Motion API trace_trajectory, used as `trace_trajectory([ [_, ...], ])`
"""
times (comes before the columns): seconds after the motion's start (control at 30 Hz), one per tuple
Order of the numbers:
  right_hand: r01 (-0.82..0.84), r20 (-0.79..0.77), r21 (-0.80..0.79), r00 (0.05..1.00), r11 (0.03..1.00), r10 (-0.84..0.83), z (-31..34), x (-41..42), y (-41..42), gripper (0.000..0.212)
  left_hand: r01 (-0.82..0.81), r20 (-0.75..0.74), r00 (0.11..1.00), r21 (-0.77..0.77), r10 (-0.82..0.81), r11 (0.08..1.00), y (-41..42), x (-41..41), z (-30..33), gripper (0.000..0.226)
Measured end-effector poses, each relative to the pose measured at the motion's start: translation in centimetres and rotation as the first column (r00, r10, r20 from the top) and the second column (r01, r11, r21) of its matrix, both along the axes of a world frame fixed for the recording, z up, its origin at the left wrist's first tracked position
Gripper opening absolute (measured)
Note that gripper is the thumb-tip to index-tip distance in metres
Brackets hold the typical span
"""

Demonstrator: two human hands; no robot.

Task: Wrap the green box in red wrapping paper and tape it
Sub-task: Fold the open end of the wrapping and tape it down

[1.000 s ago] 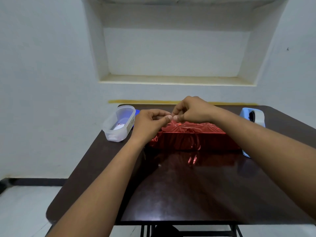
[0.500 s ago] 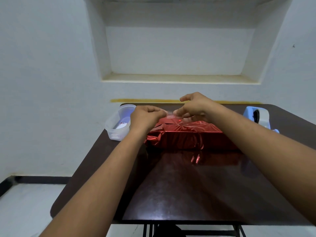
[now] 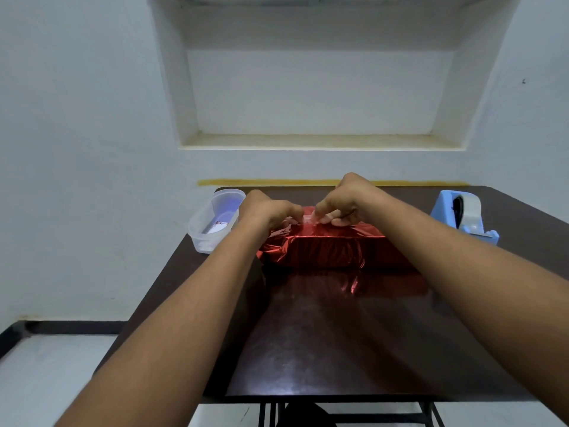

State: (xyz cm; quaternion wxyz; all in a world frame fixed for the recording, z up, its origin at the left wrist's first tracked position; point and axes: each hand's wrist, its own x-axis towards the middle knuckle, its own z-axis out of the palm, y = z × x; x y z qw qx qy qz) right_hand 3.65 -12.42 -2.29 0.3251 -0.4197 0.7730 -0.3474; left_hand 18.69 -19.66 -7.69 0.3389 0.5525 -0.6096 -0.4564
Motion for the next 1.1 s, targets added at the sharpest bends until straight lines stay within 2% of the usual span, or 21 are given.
trace_trajectory([
  [0.17,0.032,-0.063,0.0,0.997,0.999,-0.032,-0.5,0.5,-0.4,0.04,-0.002,0.121,0.993,-0.051,0.008,0.999,1.9,0.0,1.5,0.04],
  [0.33,0.073,-0.246,-0.047,0.966,0.996,-0.083,-1.1,1.0,-0.3,0.052,0.004,0.158,0.987,-0.086,0.01,0.996,1.5,0.1,1.0,0.056],
  [0.47,0.081,-0.364,-0.08,0.926,0.994,-0.105,-1.6,0.6,0.1,0.042,0.032,0.035,0.999,-0.009,-0.031,0.999,1.0,0.6,0.0,0.034],
  [0.53,0.075,-0.372,-0.122,0.921,0.99,-0.116,-2.1,0.4,0.3,0.046,0.026,0.002,1.0,-0.009,-0.026,1.0,1.0,0.5,-0.2,0.036],
  [0.6,0.053,-0.365,-0.123,0.926,0.991,-0.095,-2.7,0.3,0.4,0.057,-0.007,0.014,1.0,-0.054,0.008,0.999,1.5,0.4,0.1,0.026],
  [0.67,0.031,-0.383,-0.105,0.921,0.994,-0.069,-3.1,0.4,0.5,0.067,-0.003,0.068,0.998,-0.119,0.011,0.993,1.6,0.3,0.1,0.034],
  [0.73,0.033,-0.388,-0.098,0.919,0.995,-0.069,-3.2,0.6,0.5,0.065,0.004,0.162,0.986,-0.182,0.026,0.983,1.9,0.3,-0.1,0.04],
  [0.9,0.058,-0.387,-0.169,0.914,0.984,-0.12,-3.8,0.8,0.5,0.041,0.009,0.2,0.979,-0.249,0.043,0.968,2.7,0.7,-0.2,0.016],
  [1.03,0.038,-0.365,-0.209,0.924,0.977,-0.114,-4.2,0.8,0.8,0.032,0.024,0.24,0.97,-0.276,0.044,0.961,3.3,0.5,0.5,0.04],
  [1.1,0.017,-0.387,-0.211,0.917,0.977,-0.099,-4.5,0.8,0.9,0.037,0.043,0.289,0.957,-0.276,0.04,0.96,3.3,0.3,0.4,0.048],
])
